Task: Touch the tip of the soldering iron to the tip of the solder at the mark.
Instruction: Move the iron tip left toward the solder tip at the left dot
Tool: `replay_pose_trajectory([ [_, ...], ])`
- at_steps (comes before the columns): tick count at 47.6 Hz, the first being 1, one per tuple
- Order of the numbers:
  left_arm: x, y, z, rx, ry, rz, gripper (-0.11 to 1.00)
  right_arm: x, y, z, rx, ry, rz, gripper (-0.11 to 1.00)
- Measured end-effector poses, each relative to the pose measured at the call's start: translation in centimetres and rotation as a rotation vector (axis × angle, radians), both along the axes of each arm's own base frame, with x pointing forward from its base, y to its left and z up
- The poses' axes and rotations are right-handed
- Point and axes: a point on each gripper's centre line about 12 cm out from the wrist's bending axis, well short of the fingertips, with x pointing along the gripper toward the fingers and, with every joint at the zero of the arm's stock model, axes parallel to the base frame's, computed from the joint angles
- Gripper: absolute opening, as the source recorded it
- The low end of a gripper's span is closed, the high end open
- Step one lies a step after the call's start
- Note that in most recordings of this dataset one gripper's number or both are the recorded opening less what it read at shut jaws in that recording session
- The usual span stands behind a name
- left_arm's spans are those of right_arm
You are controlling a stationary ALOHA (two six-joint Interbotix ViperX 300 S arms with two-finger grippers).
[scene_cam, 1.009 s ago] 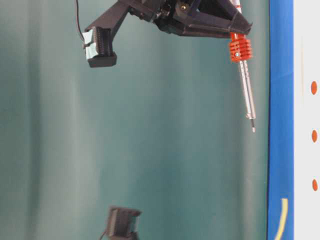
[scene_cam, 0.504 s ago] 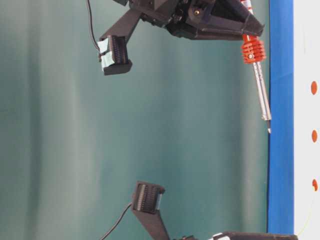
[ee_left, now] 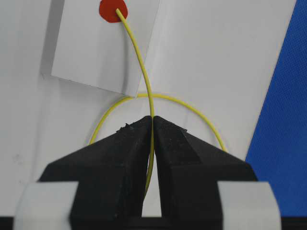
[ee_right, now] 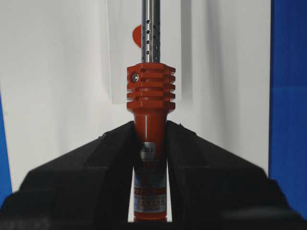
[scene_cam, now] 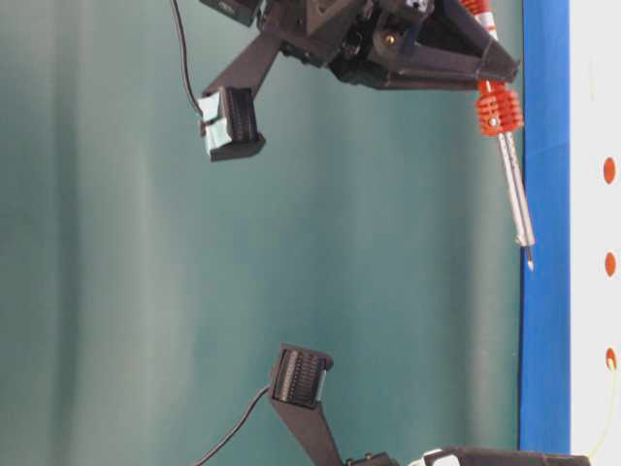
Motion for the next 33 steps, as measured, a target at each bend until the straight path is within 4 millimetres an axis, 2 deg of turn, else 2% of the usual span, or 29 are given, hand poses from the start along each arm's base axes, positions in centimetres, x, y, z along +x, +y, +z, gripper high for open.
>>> replay_pose_trajectory([
  [10, -0.1, 0.1, 0.0, -0.002, 0.004, 0.005, 0.01, 1.7, -0.3, -0.3, -0.004, 0.012, 0.008, 0.06],
  [33, -0.1, 0.0, 0.0, -0.004, 0.015, 0.008, 0.01, 5.8, -0.9, -2.3, -0.007, 0.063, 0.021, 0.06],
])
